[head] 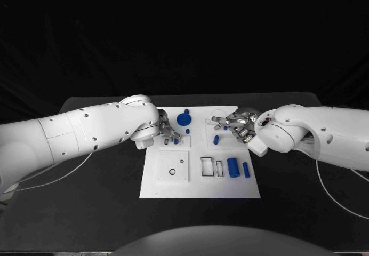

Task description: Assemble the parts on the task board

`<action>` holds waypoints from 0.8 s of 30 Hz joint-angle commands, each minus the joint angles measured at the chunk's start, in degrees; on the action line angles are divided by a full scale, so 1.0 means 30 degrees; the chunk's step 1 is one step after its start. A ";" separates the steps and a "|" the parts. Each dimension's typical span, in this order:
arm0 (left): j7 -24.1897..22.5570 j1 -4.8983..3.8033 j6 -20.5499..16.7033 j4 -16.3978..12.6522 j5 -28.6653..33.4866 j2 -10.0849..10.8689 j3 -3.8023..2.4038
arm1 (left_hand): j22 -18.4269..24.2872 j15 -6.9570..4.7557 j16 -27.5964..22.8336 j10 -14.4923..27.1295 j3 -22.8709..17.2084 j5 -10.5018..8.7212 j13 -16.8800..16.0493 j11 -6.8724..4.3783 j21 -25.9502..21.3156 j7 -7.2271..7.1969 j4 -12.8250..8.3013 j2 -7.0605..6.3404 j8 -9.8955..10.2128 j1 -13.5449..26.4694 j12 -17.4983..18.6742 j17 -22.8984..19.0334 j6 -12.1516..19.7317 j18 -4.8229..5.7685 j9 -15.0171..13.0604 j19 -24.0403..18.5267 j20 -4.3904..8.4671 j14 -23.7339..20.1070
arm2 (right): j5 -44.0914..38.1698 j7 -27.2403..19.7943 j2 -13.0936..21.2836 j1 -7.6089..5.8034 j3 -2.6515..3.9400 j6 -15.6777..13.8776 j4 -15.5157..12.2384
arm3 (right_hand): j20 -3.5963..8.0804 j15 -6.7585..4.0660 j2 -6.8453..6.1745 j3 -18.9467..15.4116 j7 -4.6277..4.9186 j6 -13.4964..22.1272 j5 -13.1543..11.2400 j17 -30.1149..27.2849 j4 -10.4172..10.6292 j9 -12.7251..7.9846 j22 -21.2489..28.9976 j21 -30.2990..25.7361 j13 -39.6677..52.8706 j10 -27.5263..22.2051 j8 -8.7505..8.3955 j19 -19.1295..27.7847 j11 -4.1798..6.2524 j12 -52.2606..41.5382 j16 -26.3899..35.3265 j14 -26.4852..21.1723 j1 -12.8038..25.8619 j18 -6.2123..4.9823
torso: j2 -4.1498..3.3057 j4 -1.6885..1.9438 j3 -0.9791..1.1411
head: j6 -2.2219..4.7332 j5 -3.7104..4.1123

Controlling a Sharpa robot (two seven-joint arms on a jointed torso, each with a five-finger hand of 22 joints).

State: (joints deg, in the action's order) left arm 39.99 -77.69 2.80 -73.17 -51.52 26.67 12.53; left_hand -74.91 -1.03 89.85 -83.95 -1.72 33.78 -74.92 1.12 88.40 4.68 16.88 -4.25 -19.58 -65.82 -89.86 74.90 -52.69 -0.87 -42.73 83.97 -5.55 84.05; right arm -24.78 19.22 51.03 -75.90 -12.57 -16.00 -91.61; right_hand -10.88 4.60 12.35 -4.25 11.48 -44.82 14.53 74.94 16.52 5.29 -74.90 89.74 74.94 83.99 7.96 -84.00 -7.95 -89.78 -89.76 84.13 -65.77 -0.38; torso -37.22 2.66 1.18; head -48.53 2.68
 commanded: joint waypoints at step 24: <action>-0.1532 -0.0706 -0.1247 -0.1259 -0.0177 0.1720 -0.0535 | -0.5031 0.0002 0.0049 -0.2018 0.2178 -0.6348 -0.5025 0.0040 0.0532 -0.0072 -0.0013 0.0543 -0.0458 0.3520 -0.0048 0.5033 -0.0570 0.0290 -0.0213 0.2011 -0.0098 0.1983 | -0.0040 -0.0176 -0.0014 0.0083 -0.0001 0.0260 0.0094 | -0.0118 0.0135 0.0019 -0.0128 0.0216 0.0095 0.0054 0.5019 0.0022 0.0018 -0.5032 0.0085 0.5020 0.2003 0.0128 -0.2000 -0.0083 -0.0073 -0.0078 0.1957 -0.0140 0.0127 | 0.0045 0.0031 0.0039 | 0.0278 -0.0087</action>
State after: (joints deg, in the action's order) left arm 38.50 -79.39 0.04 -76.59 -51.59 31.61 11.08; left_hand -74.91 -1.03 89.85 -83.95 4.43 15.36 -74.91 1.12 89.80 4.39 16.74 -2.46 -20.60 -55.52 -89.86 74.94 -54.06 -0.87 -43.33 83.97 -5.55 84.05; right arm -24.78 19.19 51.03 -75.71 -12.57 -16.00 -91.35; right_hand -10.88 4.60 12.35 -4.25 11.48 -44.82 14.53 74.93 16.52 5.27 -74.94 89.74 74.94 83.99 7.96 -84.00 -7.94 -89.78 -89.77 84.13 -65.77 -0.38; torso -37.12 2.70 1.19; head -47.92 2.53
